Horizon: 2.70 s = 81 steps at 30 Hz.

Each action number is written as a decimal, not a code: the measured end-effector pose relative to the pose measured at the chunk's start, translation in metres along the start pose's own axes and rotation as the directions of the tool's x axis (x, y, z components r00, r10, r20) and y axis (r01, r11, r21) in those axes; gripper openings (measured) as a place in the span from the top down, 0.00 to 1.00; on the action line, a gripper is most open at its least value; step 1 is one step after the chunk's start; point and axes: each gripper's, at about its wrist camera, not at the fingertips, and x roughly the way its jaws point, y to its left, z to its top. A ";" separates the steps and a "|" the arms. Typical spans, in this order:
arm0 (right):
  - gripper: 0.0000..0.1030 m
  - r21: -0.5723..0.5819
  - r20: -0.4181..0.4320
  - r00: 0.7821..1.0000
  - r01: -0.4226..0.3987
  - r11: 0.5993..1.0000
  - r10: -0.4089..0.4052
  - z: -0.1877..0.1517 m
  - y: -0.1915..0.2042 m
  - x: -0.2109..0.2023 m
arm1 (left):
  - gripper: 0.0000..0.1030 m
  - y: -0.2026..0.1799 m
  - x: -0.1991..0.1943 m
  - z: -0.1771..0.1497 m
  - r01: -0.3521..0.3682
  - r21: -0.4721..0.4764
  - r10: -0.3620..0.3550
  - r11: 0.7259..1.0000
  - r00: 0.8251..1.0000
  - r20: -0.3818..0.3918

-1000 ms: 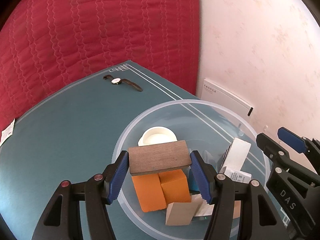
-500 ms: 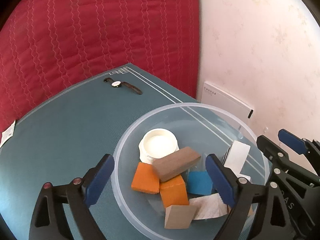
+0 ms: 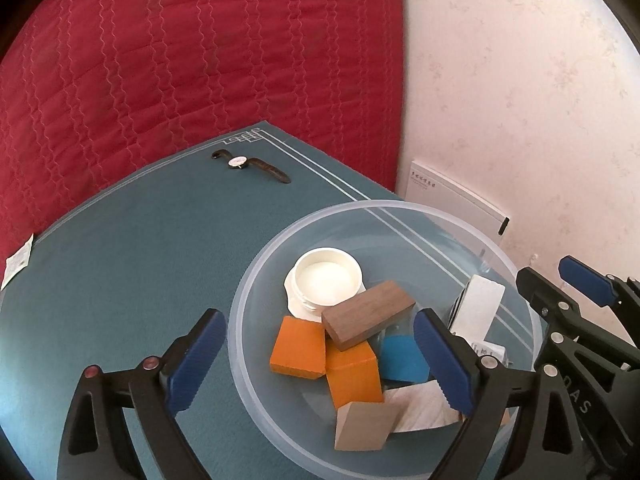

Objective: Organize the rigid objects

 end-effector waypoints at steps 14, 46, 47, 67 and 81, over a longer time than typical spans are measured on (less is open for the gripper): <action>0.38 -0.006 0.000 1.000 0.000 1.000 0.000 0.001 -0.001 -0.001 | 0.00 0.010 -0.009 -0.006 -0.041 -0.015 0.041 0.999 0.999 0.007; 0.33 0.062 -0.043 0.991 -0.120 0.991 0.123 -0.042 -0.004 -0.032 | 0.00 0.054 -0.050 -0.038 -0.077 -0.079 0.080 0.994 0.996 0.034; 0.33 0.060 -0.042 0.991 -0.120 0.991 0.123 -0.043 -0.004 -0.033 | 0.00 0.056 -0.052 -0.040 -0.076 -0.083 0.079 0.994 0.996 0.034; 0.28 0.014 -0.064 0.987 -0.144 0.989 0.145 -0.059 0.004 -0.045 | 0.00 0.063 -0.065 -0.058 -0.054 -0.090 0.057 0.994 0.998 0.040; 0.28 -0.010 -0.070 0.987 -0.145 0.989 0.144 -0.065 0.008 -0.049 | 0.00 0.056 -0.065 -0.063 -0.041 -0.078 0.043 0.996 0.999 0.027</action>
